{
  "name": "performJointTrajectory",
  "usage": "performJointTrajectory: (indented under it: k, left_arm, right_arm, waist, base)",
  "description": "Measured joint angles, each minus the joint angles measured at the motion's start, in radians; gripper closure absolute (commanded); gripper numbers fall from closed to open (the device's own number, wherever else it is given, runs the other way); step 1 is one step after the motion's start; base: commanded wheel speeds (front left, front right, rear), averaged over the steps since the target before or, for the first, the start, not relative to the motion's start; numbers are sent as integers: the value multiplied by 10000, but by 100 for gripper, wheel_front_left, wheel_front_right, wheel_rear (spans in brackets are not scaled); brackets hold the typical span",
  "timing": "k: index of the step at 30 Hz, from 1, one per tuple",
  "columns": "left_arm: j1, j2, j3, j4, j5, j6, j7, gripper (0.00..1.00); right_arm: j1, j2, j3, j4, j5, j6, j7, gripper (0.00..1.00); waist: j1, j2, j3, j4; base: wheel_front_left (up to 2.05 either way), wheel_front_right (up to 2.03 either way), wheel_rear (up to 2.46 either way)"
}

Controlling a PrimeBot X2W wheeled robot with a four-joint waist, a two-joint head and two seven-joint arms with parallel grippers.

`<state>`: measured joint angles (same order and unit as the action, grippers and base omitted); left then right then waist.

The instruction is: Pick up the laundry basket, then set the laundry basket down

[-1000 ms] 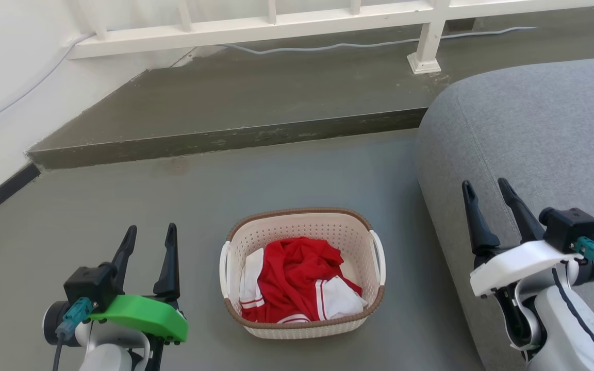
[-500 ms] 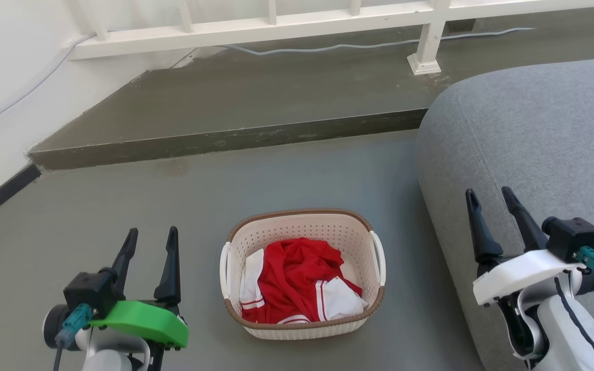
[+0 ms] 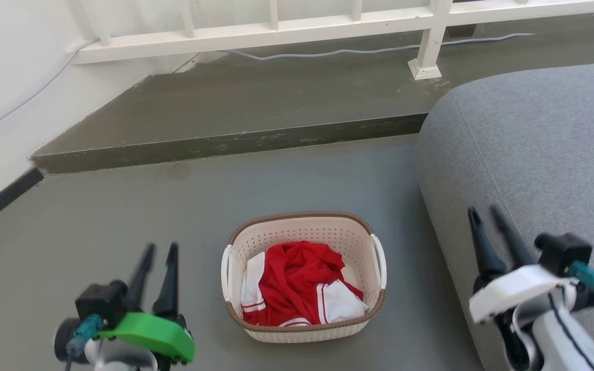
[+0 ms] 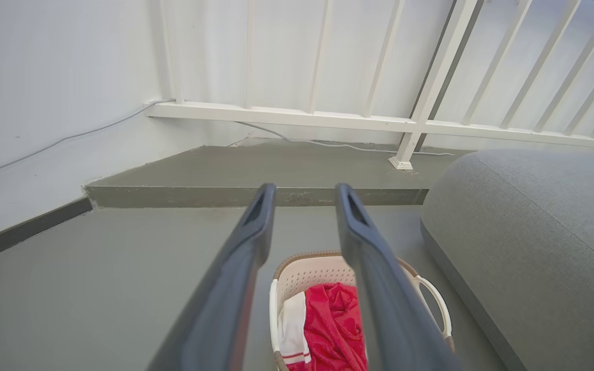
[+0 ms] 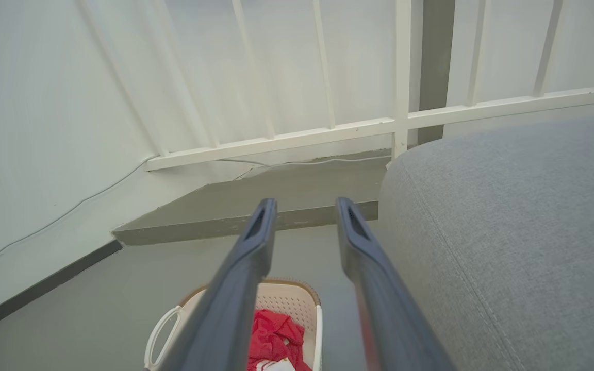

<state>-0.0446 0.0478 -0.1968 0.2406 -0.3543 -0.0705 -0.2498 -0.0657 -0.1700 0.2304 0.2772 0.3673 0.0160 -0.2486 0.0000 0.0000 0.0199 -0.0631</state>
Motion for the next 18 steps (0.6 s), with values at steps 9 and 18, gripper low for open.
performJointTrajectory:
  k: [9, 18]
  left_arm:
    - [255, -46, 38, 370, -476, 0, 132, 100]
    - [251, -50, 328, 399, -1850, -8, 541, 100]
  right_arm:
    - [396, 205, -127, 311, 460, 13, 130, 100]
    - [377, 337, -430, 311, 1825, 100, 493, 100]
  waist:
    - [0, 0, -12, 34]
    - [0, 0, -29, 96]
  base:
    - [0, 0, 0]
    - [0, 0, 0]
